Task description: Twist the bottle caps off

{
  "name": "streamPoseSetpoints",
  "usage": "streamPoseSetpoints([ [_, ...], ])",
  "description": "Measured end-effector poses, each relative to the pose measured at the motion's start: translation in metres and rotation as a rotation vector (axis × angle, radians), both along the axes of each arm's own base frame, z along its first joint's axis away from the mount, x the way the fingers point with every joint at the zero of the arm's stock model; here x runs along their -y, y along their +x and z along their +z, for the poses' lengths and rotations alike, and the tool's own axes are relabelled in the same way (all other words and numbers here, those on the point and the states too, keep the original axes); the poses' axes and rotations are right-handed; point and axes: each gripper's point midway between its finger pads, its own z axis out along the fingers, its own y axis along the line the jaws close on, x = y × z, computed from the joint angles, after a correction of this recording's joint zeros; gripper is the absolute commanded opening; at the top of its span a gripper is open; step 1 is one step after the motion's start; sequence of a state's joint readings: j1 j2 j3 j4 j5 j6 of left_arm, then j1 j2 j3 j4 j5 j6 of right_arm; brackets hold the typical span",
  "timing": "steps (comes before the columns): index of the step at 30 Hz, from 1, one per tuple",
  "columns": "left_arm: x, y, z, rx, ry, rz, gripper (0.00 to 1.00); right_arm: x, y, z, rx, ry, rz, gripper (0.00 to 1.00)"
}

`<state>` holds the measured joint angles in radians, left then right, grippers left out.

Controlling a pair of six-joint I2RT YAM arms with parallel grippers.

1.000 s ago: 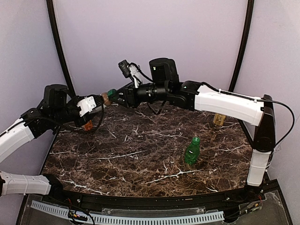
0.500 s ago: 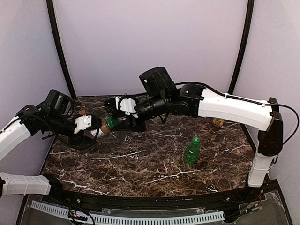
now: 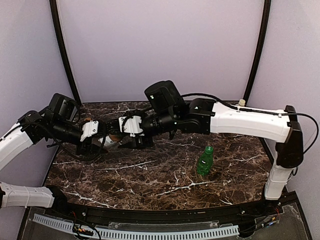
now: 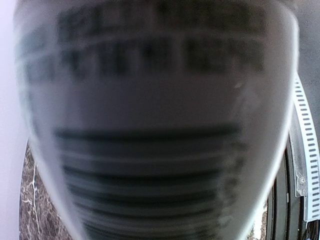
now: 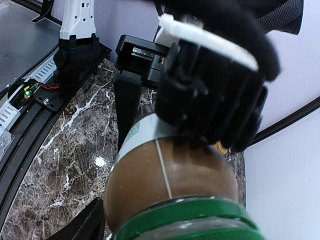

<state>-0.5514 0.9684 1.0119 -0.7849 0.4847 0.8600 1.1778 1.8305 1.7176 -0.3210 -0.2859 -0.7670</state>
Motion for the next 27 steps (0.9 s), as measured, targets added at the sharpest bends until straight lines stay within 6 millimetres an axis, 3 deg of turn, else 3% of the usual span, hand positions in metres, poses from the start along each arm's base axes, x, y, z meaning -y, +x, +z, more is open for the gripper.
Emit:
streamPoseSetpoints([
  [4,0.008,-0.002,0.01,0.015,-0.046,-0.034,0.01,0.0,-0.001,-0.009,-0.017,0.002,-0.019,0.79],
  [9,0.011,-0.002,0.014,0.024,-0.067,-0.043,0.01,0.013,-0.001,0.01,-0.057,0.053,-0.055,0.98],
  [17,0.015,0.013,0.025,0.072,-0.109,0.01,0.02,0.034,0.007,0.063,-0.226,0.202,-0.107,0.98],
  [27,0.004,0.059,0.04,0.277,-0.133,0.207,0.02,0.024,0.032,0.118,-0.667,0.35,-0.293,0.88],
])
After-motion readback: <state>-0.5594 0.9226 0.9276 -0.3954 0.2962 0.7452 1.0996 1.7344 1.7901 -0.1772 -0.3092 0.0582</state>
